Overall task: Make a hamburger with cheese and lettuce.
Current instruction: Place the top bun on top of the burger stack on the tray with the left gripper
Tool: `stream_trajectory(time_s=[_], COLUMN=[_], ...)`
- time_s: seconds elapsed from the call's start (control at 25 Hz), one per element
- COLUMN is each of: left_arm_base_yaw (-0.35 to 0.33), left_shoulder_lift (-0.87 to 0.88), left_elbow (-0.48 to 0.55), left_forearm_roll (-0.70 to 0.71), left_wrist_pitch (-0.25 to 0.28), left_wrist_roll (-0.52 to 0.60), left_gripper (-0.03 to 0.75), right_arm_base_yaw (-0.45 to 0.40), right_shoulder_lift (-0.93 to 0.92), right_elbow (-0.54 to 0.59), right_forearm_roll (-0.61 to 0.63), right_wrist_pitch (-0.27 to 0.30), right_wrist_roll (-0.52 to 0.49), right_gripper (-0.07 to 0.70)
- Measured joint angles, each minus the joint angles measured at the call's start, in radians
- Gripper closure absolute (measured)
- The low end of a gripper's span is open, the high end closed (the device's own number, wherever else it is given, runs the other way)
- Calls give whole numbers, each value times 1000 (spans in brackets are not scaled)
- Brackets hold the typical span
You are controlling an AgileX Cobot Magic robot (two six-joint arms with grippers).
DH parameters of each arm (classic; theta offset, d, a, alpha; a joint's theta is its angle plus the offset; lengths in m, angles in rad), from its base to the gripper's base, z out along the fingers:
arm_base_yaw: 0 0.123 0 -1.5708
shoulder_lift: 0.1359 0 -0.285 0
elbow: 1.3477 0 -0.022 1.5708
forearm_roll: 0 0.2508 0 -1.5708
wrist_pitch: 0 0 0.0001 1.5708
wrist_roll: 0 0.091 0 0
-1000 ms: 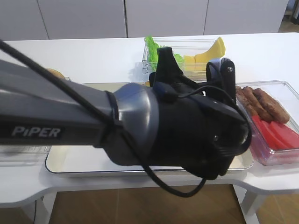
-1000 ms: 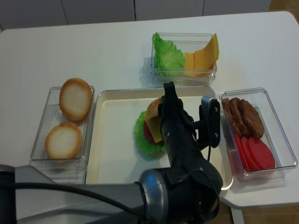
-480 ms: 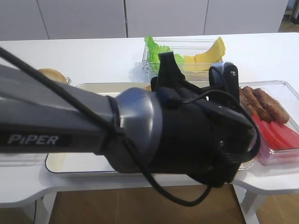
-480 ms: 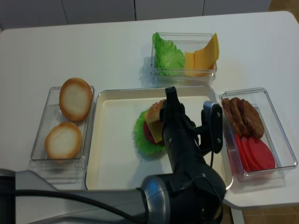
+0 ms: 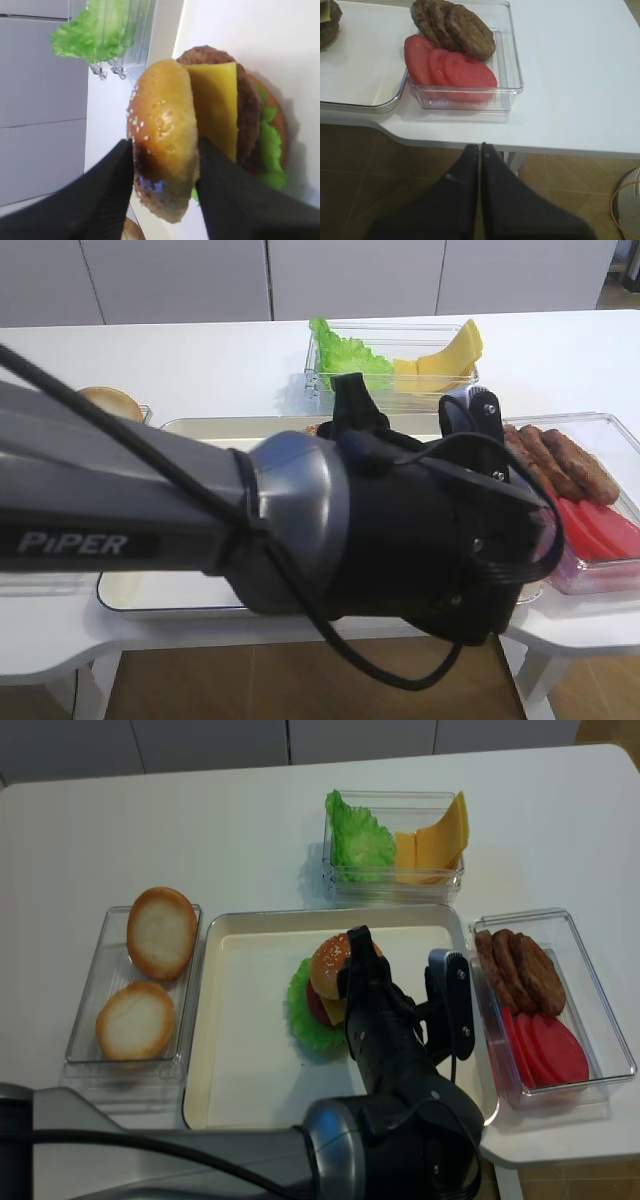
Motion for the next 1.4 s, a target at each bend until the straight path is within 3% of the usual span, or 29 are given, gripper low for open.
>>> stream_trajectory(time_s=[0.4,0.64,1.4], left_arm_base_yaw=[0,0,0], left_shoulder_lift=[0,0,0], left_elbow=[0,0,0], left_forearm_roll=[-6,-28,-51], left_wrist_pitch=[0,0,0], left_wrist_roll=[-16,-20,-22], left_gripper=[406,338,245], right_arm_base_yaw=[0,0,0], right_shoulder_lift=[0,0,0], right_elbow=[0,0,0], right_forearm_roll=[0,0,0], right_wrist_pitch=[0,0,0], right_wrist_roll=[0,0,0], right_gripper=[607,607,607])
